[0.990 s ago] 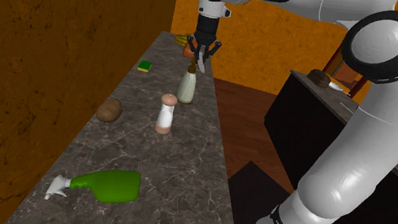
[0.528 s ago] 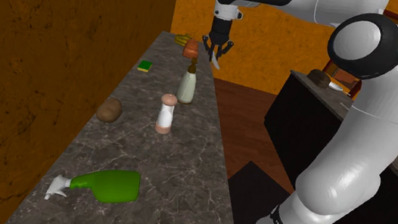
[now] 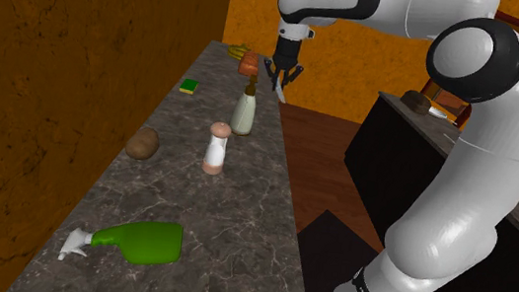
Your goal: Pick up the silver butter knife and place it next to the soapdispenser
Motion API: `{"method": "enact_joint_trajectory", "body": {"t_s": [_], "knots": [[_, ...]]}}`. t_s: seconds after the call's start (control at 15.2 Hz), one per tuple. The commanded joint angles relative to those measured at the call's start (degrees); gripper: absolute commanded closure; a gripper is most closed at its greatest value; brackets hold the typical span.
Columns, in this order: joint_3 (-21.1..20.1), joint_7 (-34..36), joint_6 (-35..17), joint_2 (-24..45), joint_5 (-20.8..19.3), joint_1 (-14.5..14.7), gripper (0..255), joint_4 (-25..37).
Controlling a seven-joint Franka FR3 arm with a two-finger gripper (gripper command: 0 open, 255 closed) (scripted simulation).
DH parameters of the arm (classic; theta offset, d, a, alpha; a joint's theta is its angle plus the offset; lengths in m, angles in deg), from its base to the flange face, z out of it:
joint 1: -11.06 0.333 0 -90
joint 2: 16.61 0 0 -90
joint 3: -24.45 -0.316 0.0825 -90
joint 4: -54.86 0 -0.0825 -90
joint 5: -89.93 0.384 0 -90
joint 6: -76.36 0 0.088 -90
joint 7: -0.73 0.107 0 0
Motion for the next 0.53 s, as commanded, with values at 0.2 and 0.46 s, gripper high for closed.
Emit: {"method": "enact_joint_trajectory", "body": {"t_s": [0.2,0.46], "knots": [[0.06,0.31,-3.71,0.19,-0.12,-0.09,255,-3.51],[0.11,0.6,-6.64,0.58,-0.28,-0.13,255,-6.06]]}}
